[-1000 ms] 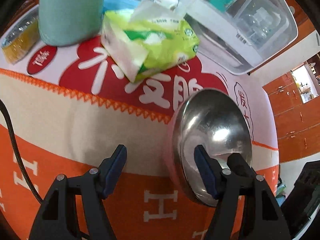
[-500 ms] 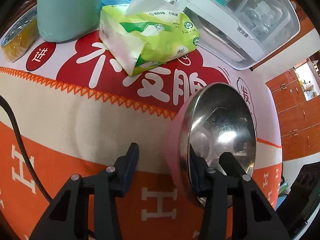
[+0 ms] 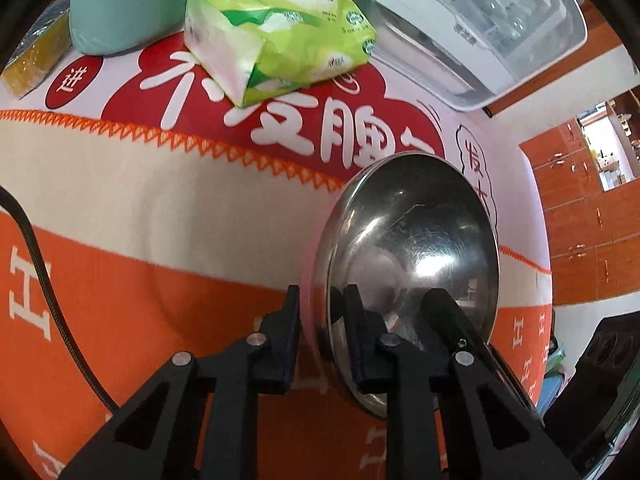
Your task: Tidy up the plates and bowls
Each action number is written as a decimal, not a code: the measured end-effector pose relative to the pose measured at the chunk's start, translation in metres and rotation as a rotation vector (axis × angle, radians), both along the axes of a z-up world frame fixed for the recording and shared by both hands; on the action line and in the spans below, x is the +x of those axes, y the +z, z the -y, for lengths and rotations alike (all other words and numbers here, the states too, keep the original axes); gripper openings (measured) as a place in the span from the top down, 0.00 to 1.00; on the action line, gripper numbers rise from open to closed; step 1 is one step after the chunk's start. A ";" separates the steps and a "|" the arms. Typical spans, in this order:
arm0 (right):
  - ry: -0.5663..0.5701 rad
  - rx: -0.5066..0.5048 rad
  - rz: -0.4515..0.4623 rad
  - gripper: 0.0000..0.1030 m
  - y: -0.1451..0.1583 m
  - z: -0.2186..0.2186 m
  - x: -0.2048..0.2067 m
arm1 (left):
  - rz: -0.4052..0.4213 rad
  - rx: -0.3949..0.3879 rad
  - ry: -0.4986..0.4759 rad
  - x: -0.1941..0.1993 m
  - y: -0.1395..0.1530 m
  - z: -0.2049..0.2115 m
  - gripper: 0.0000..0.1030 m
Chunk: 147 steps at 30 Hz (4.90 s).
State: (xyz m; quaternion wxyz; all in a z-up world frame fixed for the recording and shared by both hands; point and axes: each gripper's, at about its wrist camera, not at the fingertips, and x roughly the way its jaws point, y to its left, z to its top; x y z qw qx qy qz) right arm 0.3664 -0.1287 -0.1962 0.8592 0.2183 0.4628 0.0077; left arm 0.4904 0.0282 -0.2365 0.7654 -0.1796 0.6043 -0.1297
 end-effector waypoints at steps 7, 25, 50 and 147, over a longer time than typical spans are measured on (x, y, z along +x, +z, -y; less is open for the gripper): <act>-0.008 -0.018 -0.004 0.81 0.013 0.002 -0.019 | -0.011 -0.006 -0.019 -0.020 0.009 0.004 0.81; -0.014 -0.058 0.102 0.82 0.085 0.001 -0.095 | 0.107 -0.011 -0.107 -0.095 0.090 0.003 0.80; 0.033 -0.080 0.217 0.82 0.146 -0.029 -0.258 | 0.200 -0.001 -0.158 -0.275 0.164 -0.014 0.77; 0.497 -0.143 -0.028 0.70 0.095 -0.124 -0.249 | 0.217 0.149 0.073 -0.340 0.134 -0.114 0.66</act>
